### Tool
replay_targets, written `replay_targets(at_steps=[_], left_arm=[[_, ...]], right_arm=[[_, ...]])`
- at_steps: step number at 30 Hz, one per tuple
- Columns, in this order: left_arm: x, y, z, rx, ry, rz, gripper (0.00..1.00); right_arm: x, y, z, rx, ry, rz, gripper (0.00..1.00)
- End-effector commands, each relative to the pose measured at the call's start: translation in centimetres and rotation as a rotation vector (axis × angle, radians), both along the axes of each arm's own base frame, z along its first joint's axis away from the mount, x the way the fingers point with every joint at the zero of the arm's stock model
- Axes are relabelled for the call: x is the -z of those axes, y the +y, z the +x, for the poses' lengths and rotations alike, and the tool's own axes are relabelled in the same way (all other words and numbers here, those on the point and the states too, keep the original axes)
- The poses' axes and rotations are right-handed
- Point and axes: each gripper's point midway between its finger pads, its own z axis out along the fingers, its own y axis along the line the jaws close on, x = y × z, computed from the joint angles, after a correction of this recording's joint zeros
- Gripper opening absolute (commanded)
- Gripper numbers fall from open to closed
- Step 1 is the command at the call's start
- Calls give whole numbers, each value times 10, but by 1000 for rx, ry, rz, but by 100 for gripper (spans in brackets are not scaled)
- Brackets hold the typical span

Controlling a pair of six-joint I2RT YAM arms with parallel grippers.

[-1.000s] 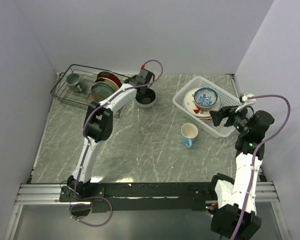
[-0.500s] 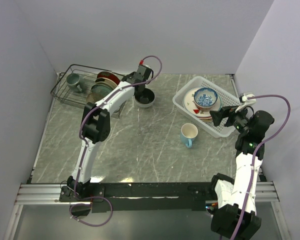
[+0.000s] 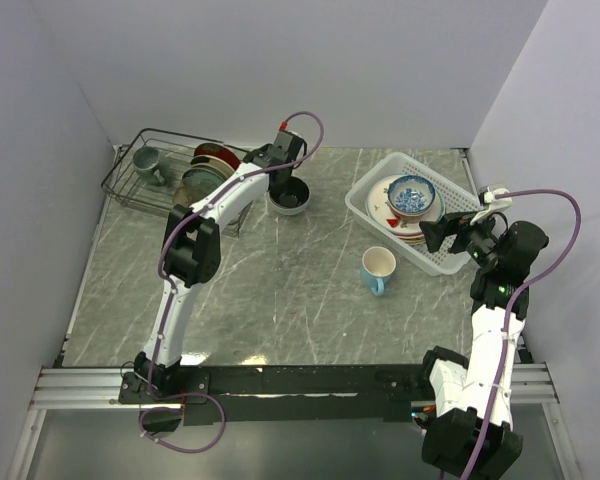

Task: Place the mixed dishes into the plastic bin
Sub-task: Pick up the bowl from the center of the board.

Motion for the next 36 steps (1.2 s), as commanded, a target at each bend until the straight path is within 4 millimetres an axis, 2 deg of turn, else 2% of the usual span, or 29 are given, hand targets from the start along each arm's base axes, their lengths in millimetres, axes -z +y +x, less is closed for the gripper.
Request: replay_targets(at_steps=[1, 15, 24, 34, 36], left_arm=[[-14, -7, 2, 0, -22, -50, 46], [13, -7, 2, 1, 20, -34, 44], [20, -7, 1, 5, 36, -35, 37], [27, -5, 0, 2, 50, -28, 37], [26, -5, 0, 2, 47, -30, 34]], right_arm=[[-19, -3, 2, 8, -58, -40, 100], [-19, -3, 1, 8, -60, -42, 100], [-19, -3, 1, 9, -60, -43, 100], [-20, -4, 1, 11, -60, -43, 100], [-19, -3, 1, 11, -60, -43, 100]])
